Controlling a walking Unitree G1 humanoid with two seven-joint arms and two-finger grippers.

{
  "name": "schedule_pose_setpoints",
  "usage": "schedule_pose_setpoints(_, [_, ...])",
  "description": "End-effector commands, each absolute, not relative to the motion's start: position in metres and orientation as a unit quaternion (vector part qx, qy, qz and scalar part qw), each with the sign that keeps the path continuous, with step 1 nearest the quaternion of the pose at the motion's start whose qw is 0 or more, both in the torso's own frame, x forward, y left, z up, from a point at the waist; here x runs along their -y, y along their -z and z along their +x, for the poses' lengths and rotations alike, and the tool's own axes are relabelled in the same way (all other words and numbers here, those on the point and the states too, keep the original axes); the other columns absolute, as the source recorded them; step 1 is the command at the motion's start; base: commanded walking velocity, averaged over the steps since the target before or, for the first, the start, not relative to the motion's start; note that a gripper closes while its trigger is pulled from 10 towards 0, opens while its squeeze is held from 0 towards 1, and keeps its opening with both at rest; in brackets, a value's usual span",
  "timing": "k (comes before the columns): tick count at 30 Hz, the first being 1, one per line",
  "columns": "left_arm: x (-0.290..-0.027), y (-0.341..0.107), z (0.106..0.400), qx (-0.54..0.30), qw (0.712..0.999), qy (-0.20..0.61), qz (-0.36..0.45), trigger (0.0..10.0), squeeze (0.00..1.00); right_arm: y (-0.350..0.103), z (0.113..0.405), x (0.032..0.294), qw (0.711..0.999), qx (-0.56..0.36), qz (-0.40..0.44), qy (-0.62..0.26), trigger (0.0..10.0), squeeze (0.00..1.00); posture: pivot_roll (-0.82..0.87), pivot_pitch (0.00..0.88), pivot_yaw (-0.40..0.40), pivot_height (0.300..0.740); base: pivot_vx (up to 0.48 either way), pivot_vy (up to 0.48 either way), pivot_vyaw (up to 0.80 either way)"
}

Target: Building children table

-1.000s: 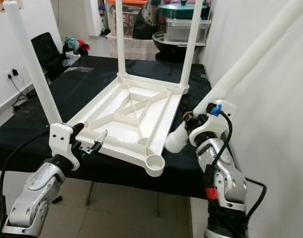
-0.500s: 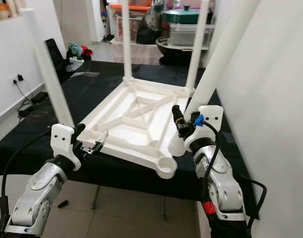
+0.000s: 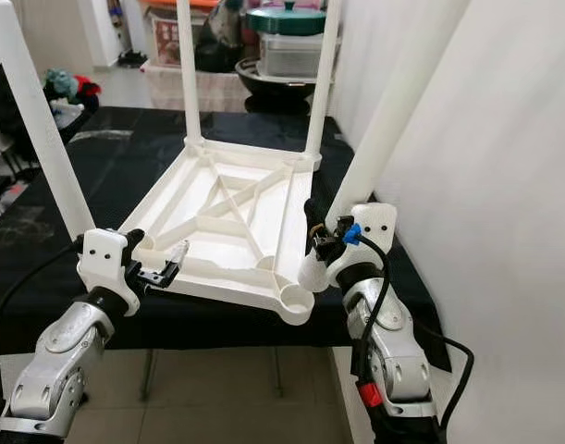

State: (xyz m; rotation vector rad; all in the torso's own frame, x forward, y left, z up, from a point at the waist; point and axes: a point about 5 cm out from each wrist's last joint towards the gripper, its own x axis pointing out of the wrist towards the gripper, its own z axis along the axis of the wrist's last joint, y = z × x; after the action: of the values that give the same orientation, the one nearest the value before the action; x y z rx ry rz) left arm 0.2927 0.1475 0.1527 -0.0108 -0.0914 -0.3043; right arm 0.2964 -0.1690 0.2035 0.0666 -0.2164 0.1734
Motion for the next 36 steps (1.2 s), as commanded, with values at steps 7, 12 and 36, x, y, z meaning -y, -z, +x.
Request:
schedule_pose_setpoints(7, [-0.146, -0.147, 0.295, 0.038, 0.987, 0.153, -0.020, 10.0, 0.00, -0.197, 0.299, 0.173, 0.992, 0.101, 0.019, -0.071, 10.0, 0.00, -0.06, 0.000, -0.058, 0.740, 0.000, 0.000, 0.00])
schedule_pose_setpoints(12, [-0.144, -0.148, 0.297, 0.040, 0.986, 0.161, -0.021, 10.0, 0.00, -0.198, 0.300, 0.172, 0.991, 0.107, 0.025, -0.070, 10.0, 0.00, -0.07, 0.000, -0.037, 0.740, 0.059, 0.000, -0.22])
schedule_pose_setpoints(36, [-0.143, -0.151, 0.302, 0.056, 0.986, 0.155, -0.030, 10.0, 0.00, -0.193, 0.309, 0.166, 0.991, 0.105, 0.034, -0.081, 10.0, 0.00, -0.05, 0.000, -0.051, 0.740, 0.098, 0.000, -0.19])
